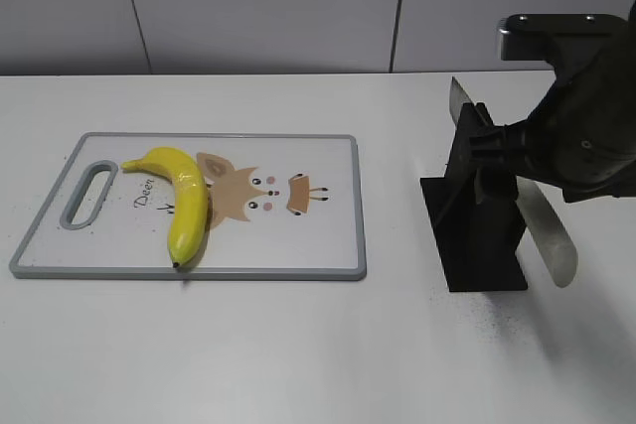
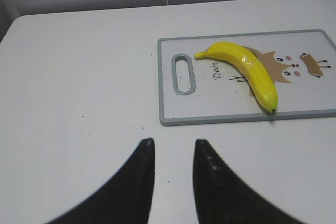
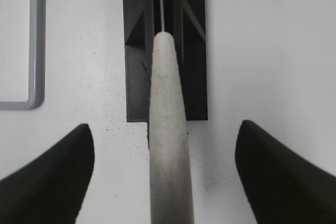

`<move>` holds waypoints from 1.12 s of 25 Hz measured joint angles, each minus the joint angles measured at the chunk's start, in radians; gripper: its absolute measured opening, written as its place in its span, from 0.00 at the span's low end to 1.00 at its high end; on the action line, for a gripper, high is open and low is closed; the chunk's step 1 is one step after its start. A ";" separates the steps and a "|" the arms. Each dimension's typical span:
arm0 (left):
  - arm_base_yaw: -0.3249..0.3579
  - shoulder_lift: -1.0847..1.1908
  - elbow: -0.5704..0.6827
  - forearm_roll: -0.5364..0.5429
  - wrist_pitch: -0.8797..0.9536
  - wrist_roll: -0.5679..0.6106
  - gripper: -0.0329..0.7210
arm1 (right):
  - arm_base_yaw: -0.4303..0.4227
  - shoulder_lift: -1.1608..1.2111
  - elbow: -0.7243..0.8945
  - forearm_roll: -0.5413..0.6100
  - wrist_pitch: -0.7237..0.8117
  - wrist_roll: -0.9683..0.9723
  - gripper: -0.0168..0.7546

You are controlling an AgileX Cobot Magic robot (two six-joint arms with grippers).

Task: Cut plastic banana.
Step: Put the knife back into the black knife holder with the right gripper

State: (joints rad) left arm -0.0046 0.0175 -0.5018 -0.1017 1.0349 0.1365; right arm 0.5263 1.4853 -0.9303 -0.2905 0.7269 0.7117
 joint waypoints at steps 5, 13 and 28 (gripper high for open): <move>0.000 0.000 0.000 0.000 0.000 0.000 0.36 | 0.000 -0.030 0.001 0.001 0.000 -0.016 0.87; 0.000 0.000 0.000 0.000 0.000 0.000 0.36 | 0.000 -0.258 0.001 0.086 0.004 -0.251 0.83; 0.000 0.000 0.000 0.000 0.000 0.000 0.36 | 0.000 -0.575 0.113 0.239 0.116 -0.692 0.77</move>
State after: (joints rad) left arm -0.0046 0.0175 -0.5018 -0.1017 1.0349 0.1365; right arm 0.5263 0.9101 -0.8172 -0.0514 0.8432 0.0197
